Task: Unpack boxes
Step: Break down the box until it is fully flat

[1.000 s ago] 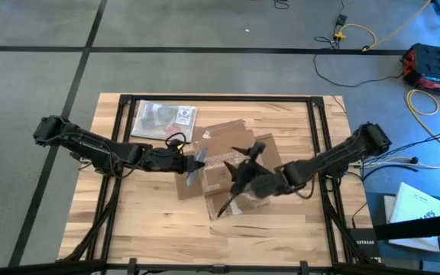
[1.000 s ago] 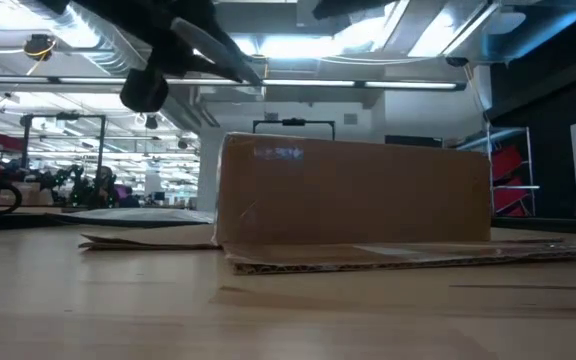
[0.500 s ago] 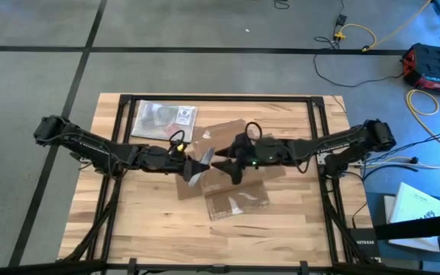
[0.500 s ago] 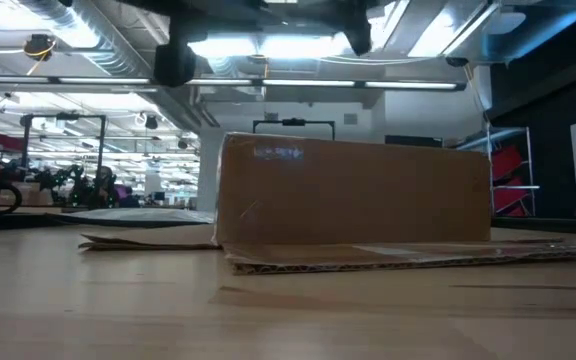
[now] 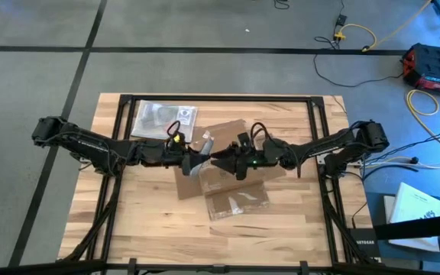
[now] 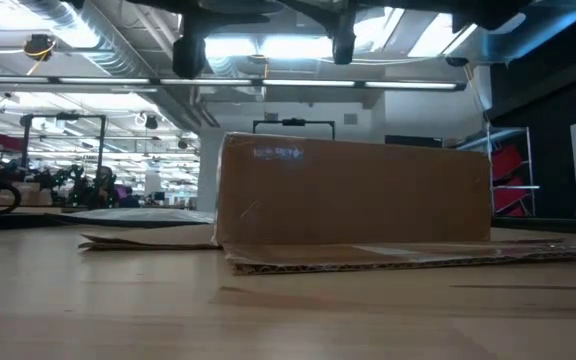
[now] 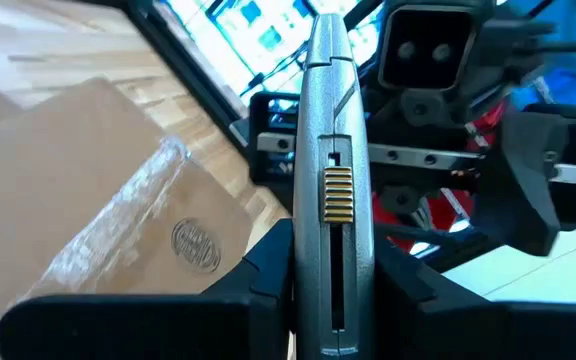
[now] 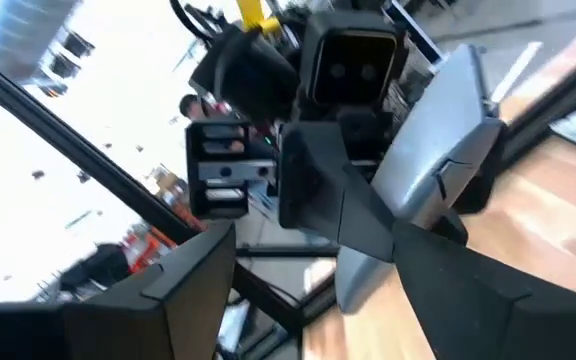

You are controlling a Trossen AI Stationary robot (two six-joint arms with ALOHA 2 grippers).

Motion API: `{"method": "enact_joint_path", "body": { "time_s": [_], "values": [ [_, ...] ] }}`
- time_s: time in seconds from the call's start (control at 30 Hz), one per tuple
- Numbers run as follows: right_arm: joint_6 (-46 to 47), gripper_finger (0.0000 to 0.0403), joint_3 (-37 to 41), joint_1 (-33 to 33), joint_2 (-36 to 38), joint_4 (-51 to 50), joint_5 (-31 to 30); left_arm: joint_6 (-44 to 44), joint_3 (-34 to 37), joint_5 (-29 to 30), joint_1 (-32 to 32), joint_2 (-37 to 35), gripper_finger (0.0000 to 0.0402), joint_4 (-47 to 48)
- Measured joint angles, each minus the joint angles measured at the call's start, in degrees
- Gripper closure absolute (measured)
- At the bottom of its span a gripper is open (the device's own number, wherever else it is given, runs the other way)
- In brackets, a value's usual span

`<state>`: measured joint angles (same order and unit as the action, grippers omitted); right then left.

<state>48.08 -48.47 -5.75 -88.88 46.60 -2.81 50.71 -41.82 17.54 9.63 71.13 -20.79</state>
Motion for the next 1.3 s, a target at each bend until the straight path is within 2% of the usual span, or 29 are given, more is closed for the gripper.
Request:
{"method": "enact_joint_path", "body": {
  "time_s": [0.4, 0.67, 0.87, 1.03, 1.3],
  "values": [
    [-1.2, 0.0146, 0.6, 1.3, -1.4, 2.0, -1.0, 0.2, 0.2, -0.9, 0.0, 0.2, 0.0343, -0.6],
    [-0.2, 0.0146, 0.6, 1.7, -1.2, 1.6, 5.5, 0.1, 0.3, -2.3, 0.1, 0.2, 0.0343, -0.7],
    [0.0, 0.0146, 0.6, 1.7, -1.2, 0.9, 6.6, 1.4, 0.2, -2.3, 0.1, 0.2, 0.0343, 0.3],
    [-0.7, 0.0146, 0.6, 1.7, -1.2, -2.4, 6.4, 1.4, 0.2, -1.7, -0.4, 0.2, 0.0343, 1.2],
    [-1.8, 0.0146, 0.7, 1.9, -1.2, -5.1, 2.1, 2.6, 0.2, -0.9, -1.2, 0.3, 0.0343, 1.2]
  ]
}}
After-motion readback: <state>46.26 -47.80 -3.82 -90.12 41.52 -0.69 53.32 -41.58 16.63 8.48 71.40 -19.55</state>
